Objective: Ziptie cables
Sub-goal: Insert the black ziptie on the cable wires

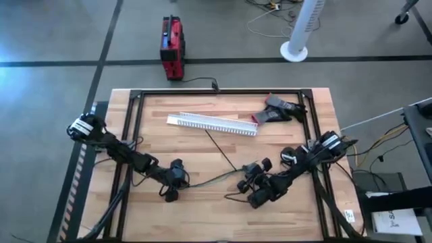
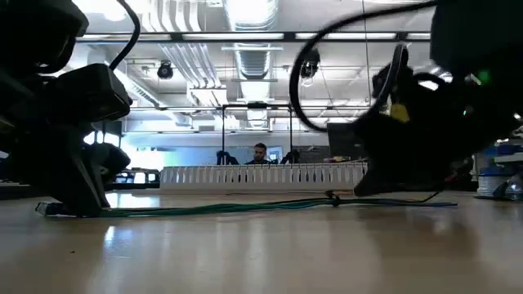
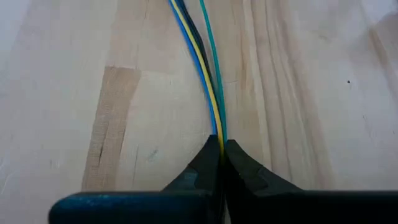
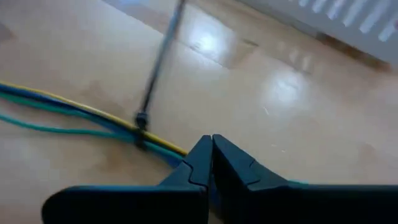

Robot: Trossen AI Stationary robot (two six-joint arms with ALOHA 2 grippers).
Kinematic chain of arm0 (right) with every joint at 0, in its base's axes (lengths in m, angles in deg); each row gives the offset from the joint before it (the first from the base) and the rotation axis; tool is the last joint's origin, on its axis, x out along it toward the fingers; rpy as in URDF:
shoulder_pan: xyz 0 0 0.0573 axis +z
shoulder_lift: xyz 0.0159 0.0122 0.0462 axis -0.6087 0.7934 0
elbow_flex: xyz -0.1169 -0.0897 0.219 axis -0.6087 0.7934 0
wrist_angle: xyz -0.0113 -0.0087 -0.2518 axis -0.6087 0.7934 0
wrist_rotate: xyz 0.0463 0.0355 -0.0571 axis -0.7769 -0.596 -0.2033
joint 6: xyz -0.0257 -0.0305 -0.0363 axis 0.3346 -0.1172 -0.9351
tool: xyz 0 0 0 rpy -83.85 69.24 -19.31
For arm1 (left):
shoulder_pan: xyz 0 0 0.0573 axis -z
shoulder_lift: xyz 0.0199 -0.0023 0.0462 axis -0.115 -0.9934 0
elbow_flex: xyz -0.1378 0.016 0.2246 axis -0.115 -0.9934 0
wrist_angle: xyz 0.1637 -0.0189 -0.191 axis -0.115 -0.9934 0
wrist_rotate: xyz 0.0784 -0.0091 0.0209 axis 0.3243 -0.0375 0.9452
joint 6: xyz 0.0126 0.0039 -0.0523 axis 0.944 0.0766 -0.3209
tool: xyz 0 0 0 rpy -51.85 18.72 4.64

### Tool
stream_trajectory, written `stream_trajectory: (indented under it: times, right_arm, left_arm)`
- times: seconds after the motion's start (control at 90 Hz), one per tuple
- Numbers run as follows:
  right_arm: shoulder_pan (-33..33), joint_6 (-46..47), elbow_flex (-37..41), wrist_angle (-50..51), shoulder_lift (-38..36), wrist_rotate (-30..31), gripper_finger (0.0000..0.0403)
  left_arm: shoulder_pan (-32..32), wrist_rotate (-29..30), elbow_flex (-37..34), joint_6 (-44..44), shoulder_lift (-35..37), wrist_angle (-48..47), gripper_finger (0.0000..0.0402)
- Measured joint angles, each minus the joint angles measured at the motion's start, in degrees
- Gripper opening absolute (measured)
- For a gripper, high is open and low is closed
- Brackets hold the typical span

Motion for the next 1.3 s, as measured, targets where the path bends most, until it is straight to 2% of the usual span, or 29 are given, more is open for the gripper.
stream_trajectory:
  times: [0.133,0.356,0.467,0.644,0.878,1.3]
  right_arm:
    - [0.3,3.9,0.0,2.9,0.2,-0.9,0.0]
    - [1.5,9.6,0.0,13.2,-0.6,-2.8,0.0]
    - [2.4,8.7,0.2,14.4,-2.0,-3.7,0.0]
    - [3.4,5.1,0.1,14.3,-5.1,-5.6,0.0]
    - [4.0,3.7,0.1,10.4,-4.9,-6.2,0.0]
    - [4.2,6.4,2.8,10.7,-5.1,-8.7,0.0]
  left_arm:
    - [0.1,0.2,0.0,-0.3,0.0,-0.1,0.0]
    - [0.2,0.2,0.0,-0.3,0.0,-0.1,0.0]
    - [0.2,0.2,0.0,-0.4,0.0,-0.1,0.0]
    - [0.2,0.2,0.0,-0.3,0.0,-0.1,0.0]
    - [0.1,0.2,0.0,-0.6,0.0,0.0,0.0]
    - [0.2,0.2,0.0,-0.6,0.0,-0.1,0.0]
